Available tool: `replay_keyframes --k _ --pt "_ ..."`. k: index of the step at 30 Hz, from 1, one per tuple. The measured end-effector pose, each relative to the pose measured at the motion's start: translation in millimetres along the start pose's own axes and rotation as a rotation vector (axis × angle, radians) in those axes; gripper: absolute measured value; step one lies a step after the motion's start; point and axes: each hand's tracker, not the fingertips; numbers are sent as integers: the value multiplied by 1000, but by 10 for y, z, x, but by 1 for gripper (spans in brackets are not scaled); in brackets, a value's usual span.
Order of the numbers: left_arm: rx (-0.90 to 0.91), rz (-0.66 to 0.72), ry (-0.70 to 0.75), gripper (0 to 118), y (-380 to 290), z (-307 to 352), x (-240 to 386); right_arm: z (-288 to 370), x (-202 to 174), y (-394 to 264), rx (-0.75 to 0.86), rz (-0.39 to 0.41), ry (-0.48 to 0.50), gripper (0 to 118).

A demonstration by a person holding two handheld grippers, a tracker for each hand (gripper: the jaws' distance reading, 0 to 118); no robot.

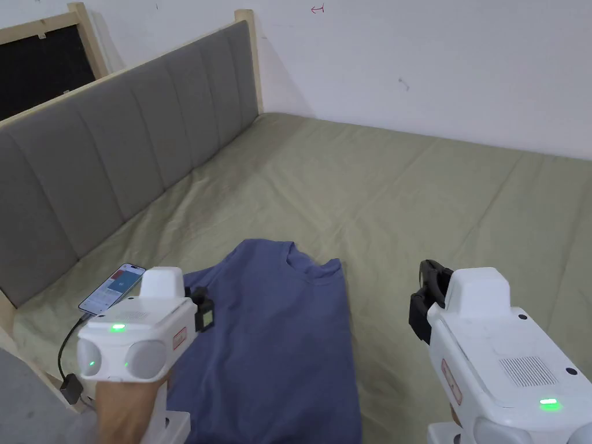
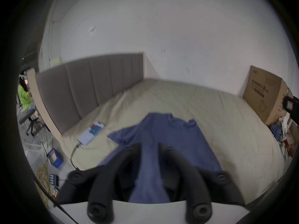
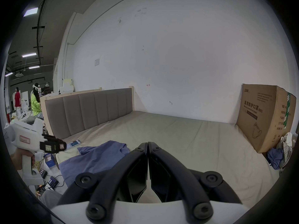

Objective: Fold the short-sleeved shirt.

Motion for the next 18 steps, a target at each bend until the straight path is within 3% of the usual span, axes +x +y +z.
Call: replay_keyframes --k 1,3,5,13,14,16,18 --pt "-38 0 -5 40 8 -123 23 -15 29 -17 -5 0 -7 0" --pt "-107 -15 55 82 -29 -424 104 -44 99 -49 -18 1 -22 0" --pt "-146 -80 64 104 -87 -663 169 -69 169 -83 -29 4 -36 0" --pt "-406 15 68 106 -377 -1570 168 -160 447 -239 -97 14 -101 0" --pt "-435 34 74 103 -409 -1637 161 -162 471 -260 -103 15 -107 0" --pt "-484 75 58 86 -497 -1726 149 -173 520 -305 -120 18 -121 0" --pt "-458 55 67 78 -522 -1690 197 -185 561 -351 -138 13 -130 0"
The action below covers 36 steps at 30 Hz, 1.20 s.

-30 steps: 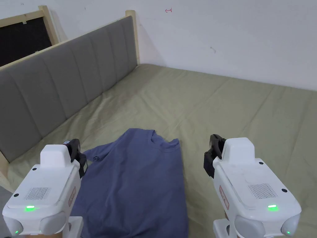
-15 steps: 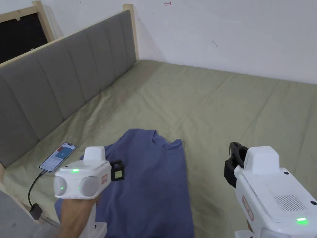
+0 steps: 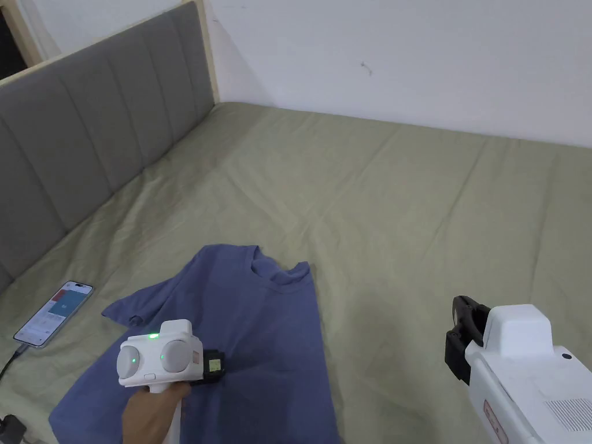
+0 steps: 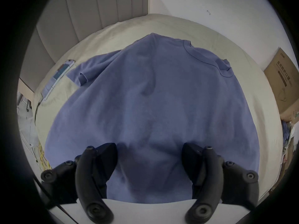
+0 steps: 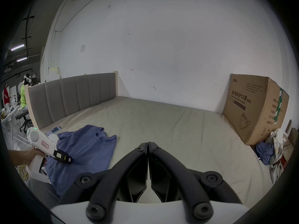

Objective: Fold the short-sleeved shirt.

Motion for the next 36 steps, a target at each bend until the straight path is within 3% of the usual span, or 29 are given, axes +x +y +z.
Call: replay_keyframes --k 4,6,11,17,28,36 --pt "64 -122 7 18 -41 126 142 -14 33 -33 -18 -11 -1 0" --pt "72 -122 -1 2 -81 132 148 2 43 -24 -17 -16 2 0" --pt "194 -36 -78 0 -139 524 88 120 120 37 11 -25 -2 0" --pt "299 55 -287 0 -70 1178 130 324 301 86 51 -47 -25 0" --pt "458 -256 -490 0 343 2358 1263 799 786 91 120 -103 -104 0" --pt "548 -489 -649 0 510 3023 2361 1186 1283 32 154 -136 -224 0"
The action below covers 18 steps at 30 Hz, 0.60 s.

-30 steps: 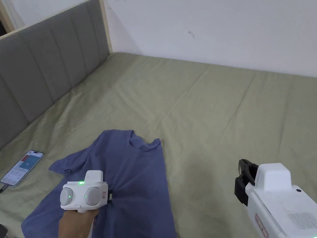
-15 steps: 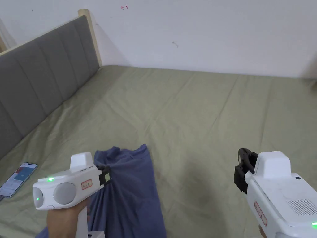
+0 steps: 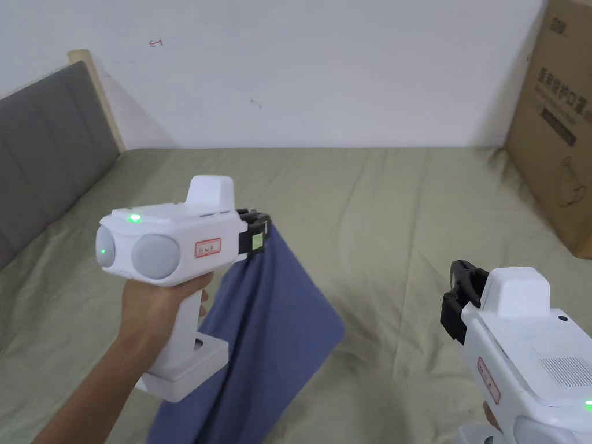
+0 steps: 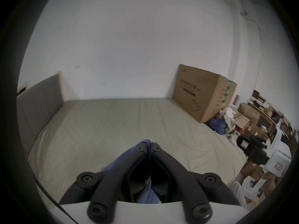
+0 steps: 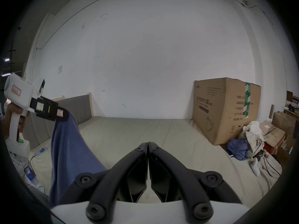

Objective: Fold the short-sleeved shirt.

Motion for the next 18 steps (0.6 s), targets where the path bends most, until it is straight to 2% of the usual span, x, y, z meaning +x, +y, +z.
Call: replay_keyframes --k 8,13,18 --pt "14 -123 -168 0 266 -354 805 239 496 26 16 -5 -125 0" --pt "-42 -136 -316 0 -4 -664 1087 346 714 -14 8 -4 -182 0" --pt "-170 -171 -345 0 -505 -944 1306 370 836 -106 -17 -8 -213 0"
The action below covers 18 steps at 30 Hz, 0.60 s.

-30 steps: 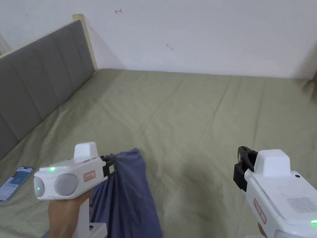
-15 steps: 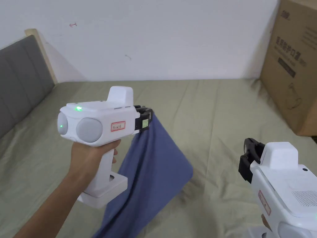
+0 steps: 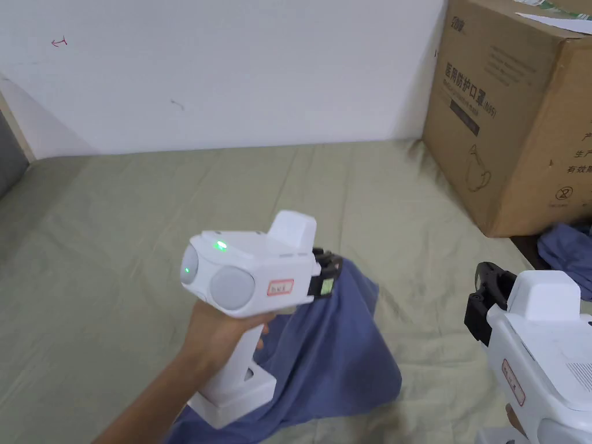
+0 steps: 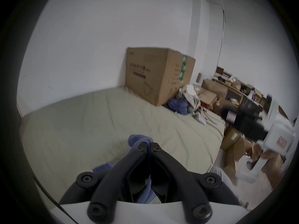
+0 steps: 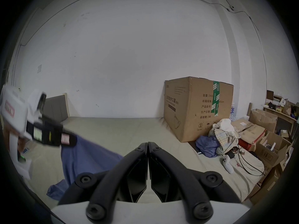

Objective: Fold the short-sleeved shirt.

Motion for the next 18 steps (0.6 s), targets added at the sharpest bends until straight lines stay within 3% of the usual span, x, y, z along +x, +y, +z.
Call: replay_keyframes --k 4,11,15,18 --pt "-131 67 0 0 -466 -355 -104 -25 -3 -70 -19 -2 -1 0" --pt "-359 132 121 0 -1184 -917 -360 -92 -105 -175 -50 2 22 0" --pt "-438 193 178 0 -1484 -1168 -488 -108 -153 -209 -67 8 34 0" --pt "-444 164 200 1 -1560 -1203 -469 -94 -167 -206 -72 16 39 0"
